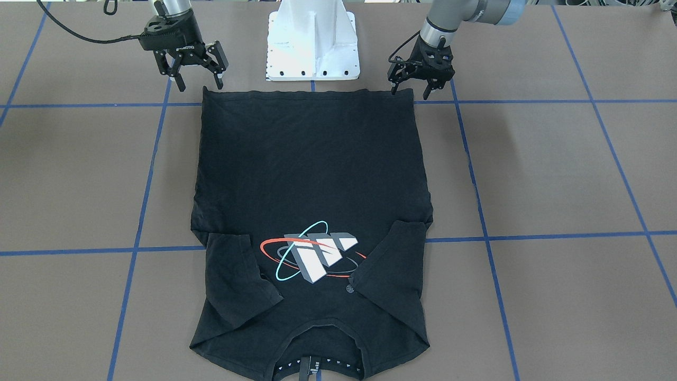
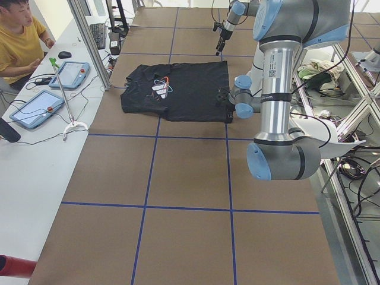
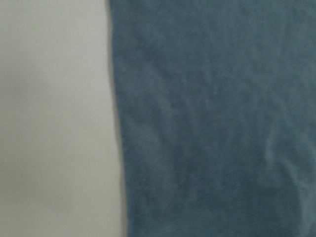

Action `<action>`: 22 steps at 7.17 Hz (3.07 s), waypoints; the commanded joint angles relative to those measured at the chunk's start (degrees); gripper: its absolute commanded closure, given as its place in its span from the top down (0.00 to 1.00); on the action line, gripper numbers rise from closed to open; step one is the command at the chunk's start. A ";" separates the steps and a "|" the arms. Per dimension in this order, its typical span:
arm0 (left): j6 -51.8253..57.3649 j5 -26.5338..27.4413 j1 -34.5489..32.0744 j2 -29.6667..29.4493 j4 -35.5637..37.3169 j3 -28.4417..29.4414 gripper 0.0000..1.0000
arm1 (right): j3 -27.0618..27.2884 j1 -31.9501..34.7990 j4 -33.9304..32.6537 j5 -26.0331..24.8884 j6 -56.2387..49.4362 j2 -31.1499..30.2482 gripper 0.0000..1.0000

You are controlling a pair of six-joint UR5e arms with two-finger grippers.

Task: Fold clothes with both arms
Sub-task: 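Lower both grippers to the hem corners nearest the robot, then grasp the hem corners with both grippers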

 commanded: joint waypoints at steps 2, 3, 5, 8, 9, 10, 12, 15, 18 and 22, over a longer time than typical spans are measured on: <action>-0.02 -0.12 0.65 -0.15 -0.01 0.29 0.52 | 0.00 -0.06 0.00 -0.04 0.00 -0.05 1.00; -0.02 -0.20 0.82 -0.15 -0.01 0.29 0.48 | 0.00 -0.06 0.00 -0.04 0.00 -0.05 1.00; -0.02 -0.47 0.91 -0.15 -0.01 0.21 0.49 | 0.00 -0.14 0.00 -0.04 0.00 -0.05 1.00; 0.07 -0.64 1.00 0.20 0.07 0.20 0.49 | 0.00 -0.41 0.00 -0.13 0.00 -0.05 1.00; 0.07 -0.64 1.18 0.29 0.07 0.20 0.49 | 0.00 -0.50 0.00 -0.13 0.00 -0.05 1.00; 0.07 -0.64 1.18 0.29 0.07 0.20 0.49 | 0.00 -0.58 0.00 -0.13 0.00 -0.05 1.00; 0.07 -0.64 1.27 0.38 0.07 0.20 0.32 | 0.00 -0.58 0.00 -0.13 0.00 -0.05 1.00; 0.07 -0.56 1.27 0.47 0.25 0.20 0.00 | -0.09 -0.76 0.00 -0.13 0.00 -0.14 1.00; -0.01 -0.56 1.27 0.12 0.25 -0.32 0.00 | -0.61 -6.09 0.00 -5.63 3.67 -2.60 1.00; -0.02 -0.73 1.27 -0.06 0.07 -1.29 0.00 | -6.23 -12.79 -0.18 -14.97 5.79 -3.04 0.88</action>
